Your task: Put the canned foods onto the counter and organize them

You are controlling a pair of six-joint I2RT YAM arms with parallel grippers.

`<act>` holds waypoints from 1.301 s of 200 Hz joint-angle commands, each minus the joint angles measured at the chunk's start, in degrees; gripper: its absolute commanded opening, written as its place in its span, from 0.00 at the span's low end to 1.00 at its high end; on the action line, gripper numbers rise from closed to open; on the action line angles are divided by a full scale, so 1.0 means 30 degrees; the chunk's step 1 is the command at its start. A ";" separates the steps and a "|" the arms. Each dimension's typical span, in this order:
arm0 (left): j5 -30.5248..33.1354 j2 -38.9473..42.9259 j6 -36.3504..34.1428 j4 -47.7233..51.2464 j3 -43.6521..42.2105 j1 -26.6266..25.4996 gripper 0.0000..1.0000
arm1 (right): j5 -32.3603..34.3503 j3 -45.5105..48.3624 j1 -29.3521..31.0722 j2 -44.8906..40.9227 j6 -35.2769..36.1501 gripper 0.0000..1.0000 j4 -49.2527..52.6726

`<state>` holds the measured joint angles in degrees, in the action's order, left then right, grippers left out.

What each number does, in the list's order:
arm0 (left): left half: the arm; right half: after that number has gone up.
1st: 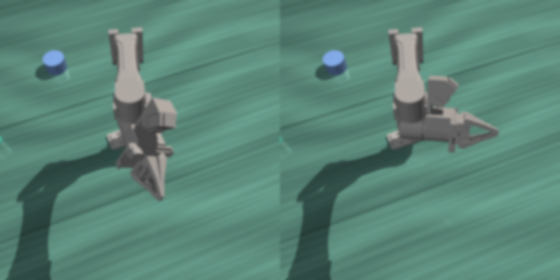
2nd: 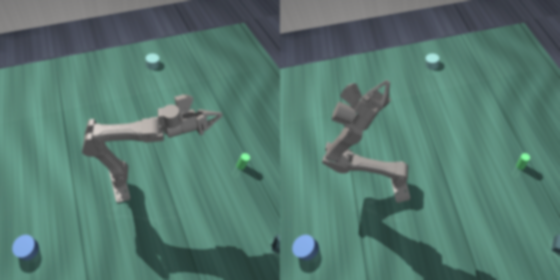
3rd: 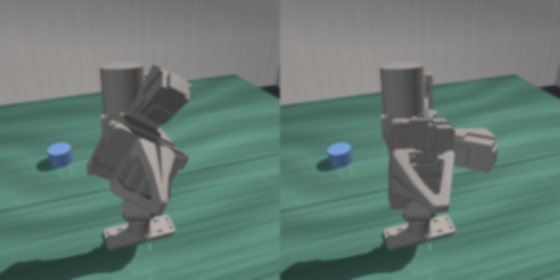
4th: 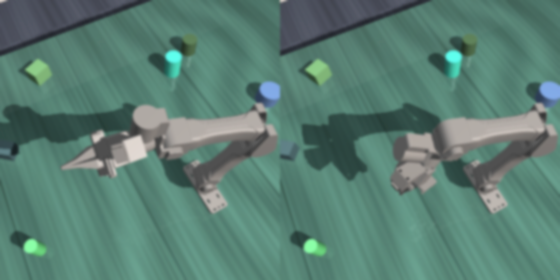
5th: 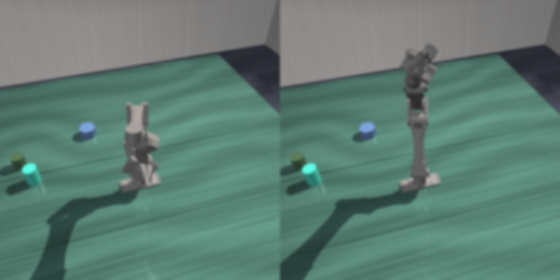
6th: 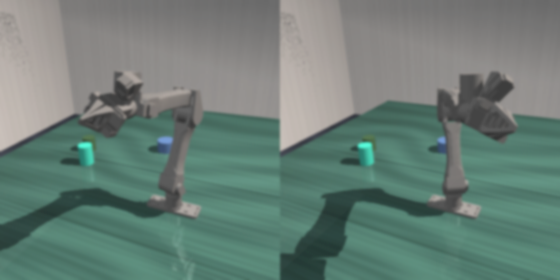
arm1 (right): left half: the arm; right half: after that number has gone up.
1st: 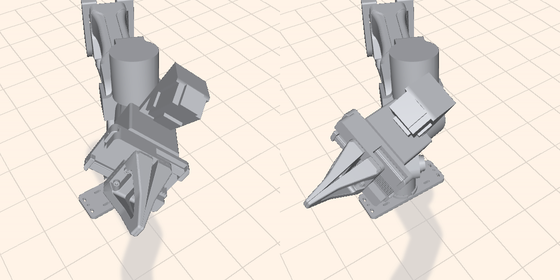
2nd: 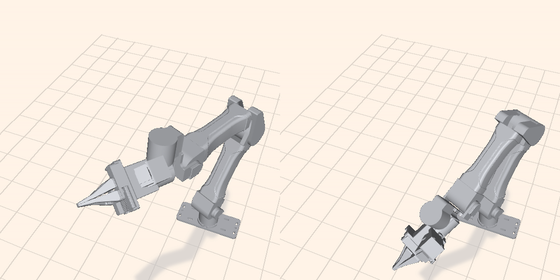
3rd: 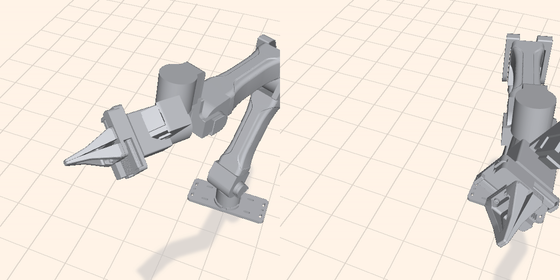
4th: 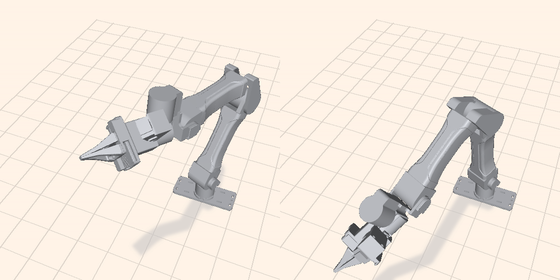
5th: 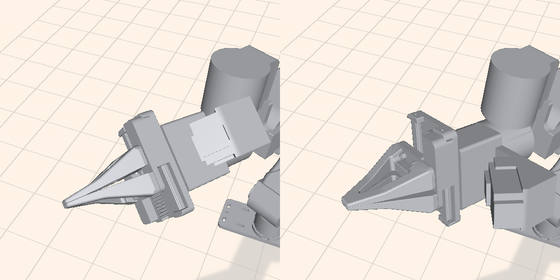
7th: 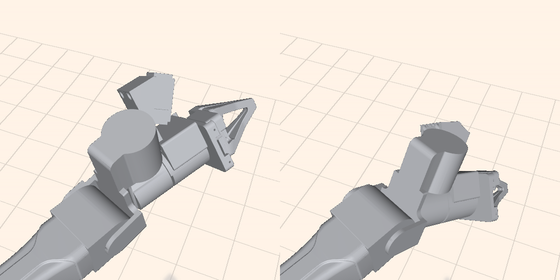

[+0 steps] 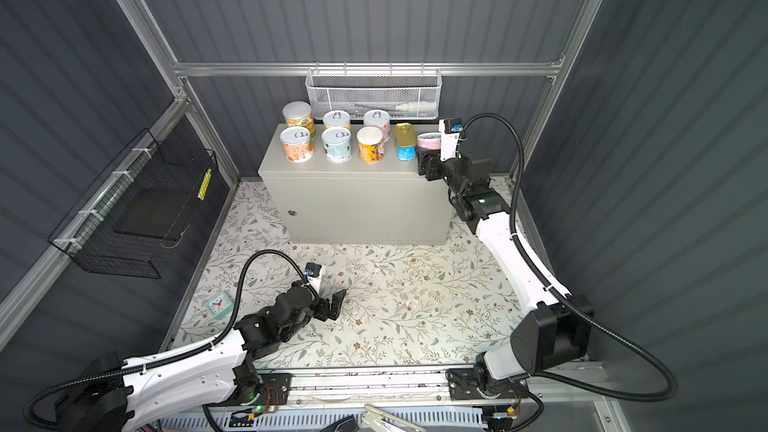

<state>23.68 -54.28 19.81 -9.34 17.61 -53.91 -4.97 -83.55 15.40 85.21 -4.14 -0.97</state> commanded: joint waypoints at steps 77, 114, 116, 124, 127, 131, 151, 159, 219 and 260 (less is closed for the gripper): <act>0.0390 -0.0371 -0.0364 -0.0430 0.0489 0.0057 1.00 | 0.0530 -0.0175 -0.0079 -0.2242 0.0936 0.99 -0.0202; 0.0557 -0.0173 -0.0452 -0.0271 0.0489 0.0052 1.00 | 0.1755 0.1758 -0.0064 -0.4783 0.1204 0.99 0.0283; 0.0562 -0.0154 -0.0452 -0.0259 0.0489 0.0051 1.00 | 0.1850 0.1939 -0.0064 -0.4986 0.1205 0.99 0.0255; 0.0573 -0.0100 -0.0452 -0.0240 0.0492 0.0062 1.00 | 0.2223 0.2823 -0.0065 -0.5779 0.1196 0.99 0.0082; 0.0573 -0.0052 -0.0467 -0.0227 0.0489 0.0058 1.00 | 0.2358 0.3159 -0.0064 -0.6107 0.1204 0.99 0.0023; 0.0576 -0.0043 -0.0453 -0.0225 0.0489 0.0054 1.00 | 0.2507 0.3621 -0.0064 -0.6546 0.1190 0.99 -0.0072; 0.0664 0.0102 -0.0533 -0.0198 0.0417 0.0046 1.00 | 0.3135 0.6093 -0.0138 -0.8776 0.1232 0.99 -0.0264; 0.0757 0.0134 -0.0553 -0.0181 0.0387 0.0052 1.00 | 0.3540 0.7070 -0.0178 -0.9529 0.1184 0.99 -0.0194; 0.1316 0.0281 -0.0762 0.0031 0.0433 0.0062 1.00 | 0.6927 1.5991 -0.0893 -1.3905 -0.0198 0.99 -0.3784; 0.1803 0.0172 -0.0996 0.0040 0.0460 0.0052 1.00 | 0.8819 2.1270 -0.1130 -1.3238 -0.0371 0.99 -0.9866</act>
<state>27.03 -54.26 18.28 -9.78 17.61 -53.91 14.81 -26.04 12.36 44.53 -4.40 -15.33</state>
